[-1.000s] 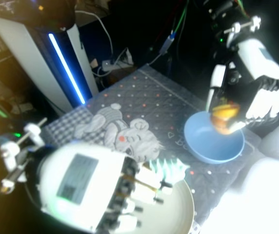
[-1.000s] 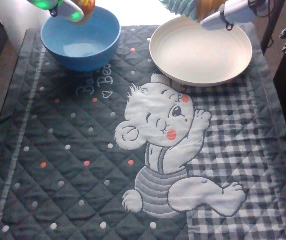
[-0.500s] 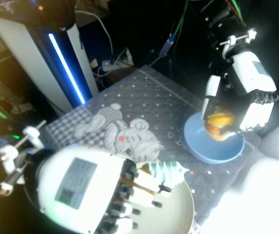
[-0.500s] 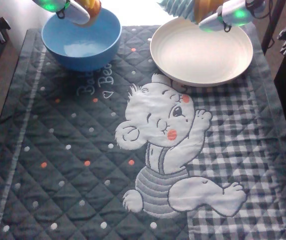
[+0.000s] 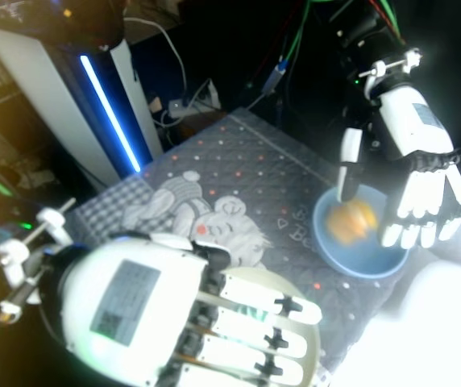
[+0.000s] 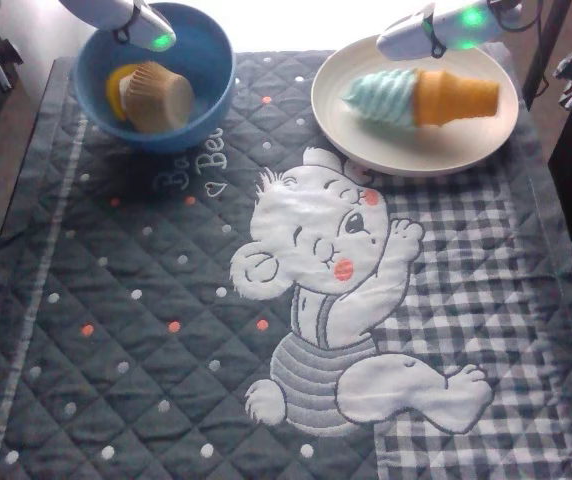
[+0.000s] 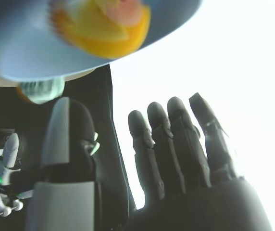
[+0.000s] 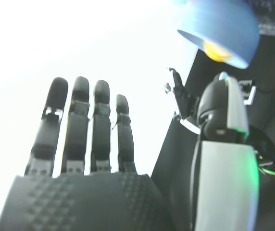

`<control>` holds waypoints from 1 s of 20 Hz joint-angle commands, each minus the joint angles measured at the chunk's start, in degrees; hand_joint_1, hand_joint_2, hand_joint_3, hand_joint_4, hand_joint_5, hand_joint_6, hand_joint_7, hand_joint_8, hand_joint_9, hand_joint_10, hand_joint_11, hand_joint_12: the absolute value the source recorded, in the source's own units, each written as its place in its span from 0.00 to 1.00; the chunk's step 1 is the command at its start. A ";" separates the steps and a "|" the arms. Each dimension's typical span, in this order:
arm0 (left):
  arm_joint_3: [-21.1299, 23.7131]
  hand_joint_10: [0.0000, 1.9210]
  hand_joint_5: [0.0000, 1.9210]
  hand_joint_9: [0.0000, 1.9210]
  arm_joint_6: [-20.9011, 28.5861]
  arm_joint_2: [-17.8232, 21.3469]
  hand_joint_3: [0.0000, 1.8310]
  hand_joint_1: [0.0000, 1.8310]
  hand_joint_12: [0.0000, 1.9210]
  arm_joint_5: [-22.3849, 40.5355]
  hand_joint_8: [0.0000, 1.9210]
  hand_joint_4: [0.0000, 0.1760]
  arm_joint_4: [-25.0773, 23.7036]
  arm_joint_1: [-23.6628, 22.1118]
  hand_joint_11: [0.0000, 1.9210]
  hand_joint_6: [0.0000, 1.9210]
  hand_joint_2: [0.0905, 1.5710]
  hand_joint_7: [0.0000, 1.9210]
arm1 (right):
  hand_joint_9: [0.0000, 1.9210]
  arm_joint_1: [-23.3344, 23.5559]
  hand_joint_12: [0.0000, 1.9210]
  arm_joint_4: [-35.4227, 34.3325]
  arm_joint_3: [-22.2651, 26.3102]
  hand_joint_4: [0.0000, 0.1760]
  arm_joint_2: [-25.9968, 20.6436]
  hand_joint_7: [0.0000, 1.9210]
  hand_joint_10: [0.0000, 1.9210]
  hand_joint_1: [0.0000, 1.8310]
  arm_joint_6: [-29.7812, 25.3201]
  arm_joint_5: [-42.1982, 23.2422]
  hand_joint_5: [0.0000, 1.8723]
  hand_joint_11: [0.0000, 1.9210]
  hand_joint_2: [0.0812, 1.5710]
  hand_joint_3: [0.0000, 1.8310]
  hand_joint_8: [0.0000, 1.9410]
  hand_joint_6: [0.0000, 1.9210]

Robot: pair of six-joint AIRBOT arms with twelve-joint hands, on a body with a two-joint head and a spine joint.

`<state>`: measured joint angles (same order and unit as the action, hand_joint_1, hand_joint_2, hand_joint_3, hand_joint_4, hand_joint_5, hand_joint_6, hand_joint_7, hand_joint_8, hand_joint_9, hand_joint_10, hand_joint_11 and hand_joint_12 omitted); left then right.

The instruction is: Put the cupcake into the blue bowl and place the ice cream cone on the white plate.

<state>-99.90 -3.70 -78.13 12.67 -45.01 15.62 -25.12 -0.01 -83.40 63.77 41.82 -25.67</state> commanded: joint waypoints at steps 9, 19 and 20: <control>0.06 0.00 0.36 0.23 1.33 0.13 0.00 0.67 0.34 7.19 0.00 0.00 1.05 0.15 0.00 0.00 0.57 0.31 | 0.19 0.97 0.63 -0.28 2.02 0.29 -0.14 0.21 0.00 0.47 -0.48 -8.17 0.15 0.00 0.52 0.00 0.00 0.00; 12.85 0.00 0.20 0.19 -7.39 14.24 0.00 0.56 0.50 27.93 0.00 0.51 17.94 4.36 0.00 0.00 0.50 0.19 | 0.14 0.69 0.66 1.42 14.50 0.51 -10.47 0.14 0.00 0.35 -0.23 -26.65 0.09 0.05 0.47 0.00 0.00 0.00; 14.31 0.00 0.18 0.19 -7.94 15.61 0.00 0.54 0.47 30.16 0.00 0.55 18.88 5.27 0.00 0.00 0.50 0.19 | 0.16 0.26 0.61 1.60 15.83 0.45 -11.60 0.16 0.00 0.36 -0.23 -28.97 0.08 0.01 0.48 0.00 0.01 0.00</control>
<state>-85.03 -12.08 -61.84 35.62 -28.14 21.89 -25.39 2.04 -67.33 51.68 41.85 -46.44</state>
